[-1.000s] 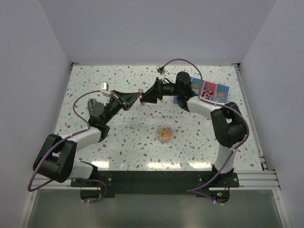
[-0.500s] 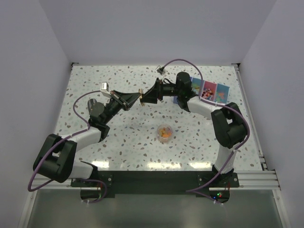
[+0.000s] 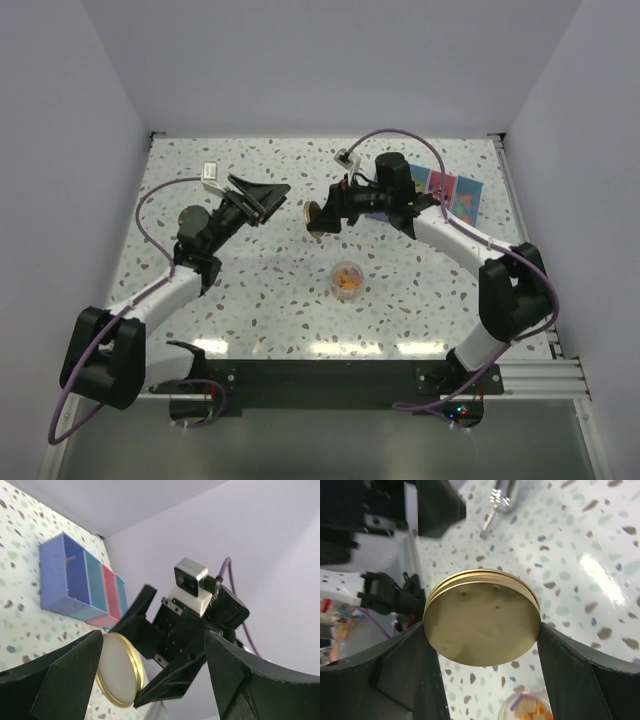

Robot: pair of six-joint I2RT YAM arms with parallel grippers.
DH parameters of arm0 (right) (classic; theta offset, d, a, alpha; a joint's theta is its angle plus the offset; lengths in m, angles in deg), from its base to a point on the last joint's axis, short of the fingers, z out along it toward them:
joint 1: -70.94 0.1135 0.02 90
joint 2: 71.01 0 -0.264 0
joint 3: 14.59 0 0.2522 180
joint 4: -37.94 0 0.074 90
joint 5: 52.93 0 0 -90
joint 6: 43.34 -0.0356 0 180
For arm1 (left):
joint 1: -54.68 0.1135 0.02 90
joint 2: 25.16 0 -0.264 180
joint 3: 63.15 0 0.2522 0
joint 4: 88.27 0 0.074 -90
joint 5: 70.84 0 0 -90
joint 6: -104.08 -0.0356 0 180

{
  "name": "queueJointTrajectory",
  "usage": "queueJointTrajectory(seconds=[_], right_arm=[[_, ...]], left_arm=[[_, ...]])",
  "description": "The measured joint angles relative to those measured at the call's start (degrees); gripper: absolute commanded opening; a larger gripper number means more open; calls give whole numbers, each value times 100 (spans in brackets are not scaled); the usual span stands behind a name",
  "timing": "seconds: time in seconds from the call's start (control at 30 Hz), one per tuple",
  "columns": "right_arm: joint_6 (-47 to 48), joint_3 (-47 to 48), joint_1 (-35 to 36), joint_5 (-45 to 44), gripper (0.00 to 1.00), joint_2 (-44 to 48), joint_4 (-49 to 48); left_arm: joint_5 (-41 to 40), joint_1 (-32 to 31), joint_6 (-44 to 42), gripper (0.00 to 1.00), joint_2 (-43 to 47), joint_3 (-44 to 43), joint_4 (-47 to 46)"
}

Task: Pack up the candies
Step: Close the bottle lid on the packing bottle.

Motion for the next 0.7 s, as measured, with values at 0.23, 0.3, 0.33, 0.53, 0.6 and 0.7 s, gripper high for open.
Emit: queueJointTrajectory(seconds=[0.23,0.3,0.33,0.53,0.6,0.7], right_arm=[[1438,310,446,-1823,50,765,3174],[1663,448,647,-2358,50,793,3904],[1784,555,748,-2691,50,778,4343],[2153,1403,1427,-4275,50,332,6054],[2214,1685,1598,-4638,50,83,6380],[2260,1963,1873,-5082,50,-313,6710]], left_arm=[[-632,101,-2955,98,986,-1200,2942],[-1102,101,-3840,99,1300,-1283,3611],[-1397,103,-4238,100,1467,-1287,3947],[-2806,103,-5855,100,2251,-927,5184],[-3150,103,-6148,100,2430,-684,5412],[-3585,103,-6415,100,2625,-308,5580]])
